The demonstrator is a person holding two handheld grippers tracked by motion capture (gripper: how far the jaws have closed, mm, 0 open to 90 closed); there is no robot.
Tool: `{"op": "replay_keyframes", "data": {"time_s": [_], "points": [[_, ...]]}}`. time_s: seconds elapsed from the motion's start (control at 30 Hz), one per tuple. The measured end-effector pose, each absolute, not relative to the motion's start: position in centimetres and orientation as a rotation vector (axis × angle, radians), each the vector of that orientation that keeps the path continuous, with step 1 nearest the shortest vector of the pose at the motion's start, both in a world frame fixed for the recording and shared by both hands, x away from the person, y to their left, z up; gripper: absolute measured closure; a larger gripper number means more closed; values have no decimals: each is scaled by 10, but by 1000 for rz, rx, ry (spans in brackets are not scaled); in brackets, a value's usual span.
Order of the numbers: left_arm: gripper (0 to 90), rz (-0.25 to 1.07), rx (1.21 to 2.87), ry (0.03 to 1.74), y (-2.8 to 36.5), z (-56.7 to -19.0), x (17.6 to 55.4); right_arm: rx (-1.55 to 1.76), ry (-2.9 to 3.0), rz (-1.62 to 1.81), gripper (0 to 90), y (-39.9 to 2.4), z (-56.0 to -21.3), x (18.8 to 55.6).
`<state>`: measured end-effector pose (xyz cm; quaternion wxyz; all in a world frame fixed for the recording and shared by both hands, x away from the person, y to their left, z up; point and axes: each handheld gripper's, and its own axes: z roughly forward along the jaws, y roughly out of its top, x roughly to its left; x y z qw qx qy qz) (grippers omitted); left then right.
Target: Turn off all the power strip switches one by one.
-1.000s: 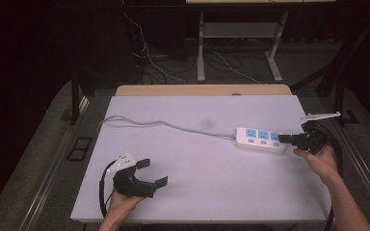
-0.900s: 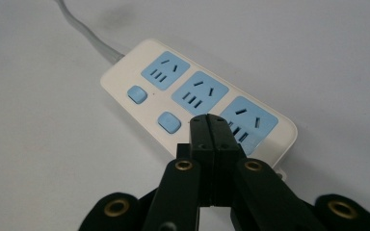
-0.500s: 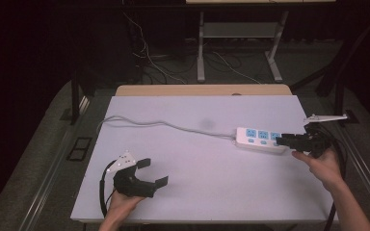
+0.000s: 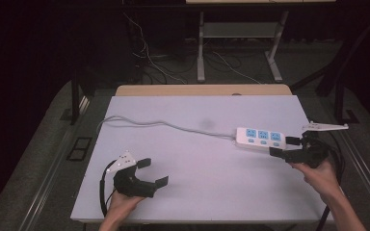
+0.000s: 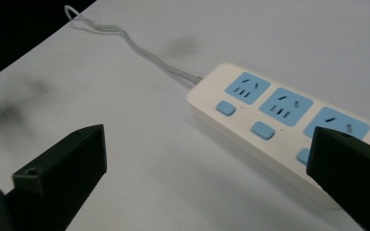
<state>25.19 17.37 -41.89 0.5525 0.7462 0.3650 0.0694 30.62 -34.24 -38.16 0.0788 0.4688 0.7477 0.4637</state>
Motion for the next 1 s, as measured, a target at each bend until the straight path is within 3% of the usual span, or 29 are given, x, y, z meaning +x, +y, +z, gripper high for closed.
{"op": "replay_keyframes", "data": {"time_s": [1.0], "points": [[0, 172, 1783, 880, 179, -421, 256, 1218, 2329, 1536, 3, -303, -414, 250]]}}
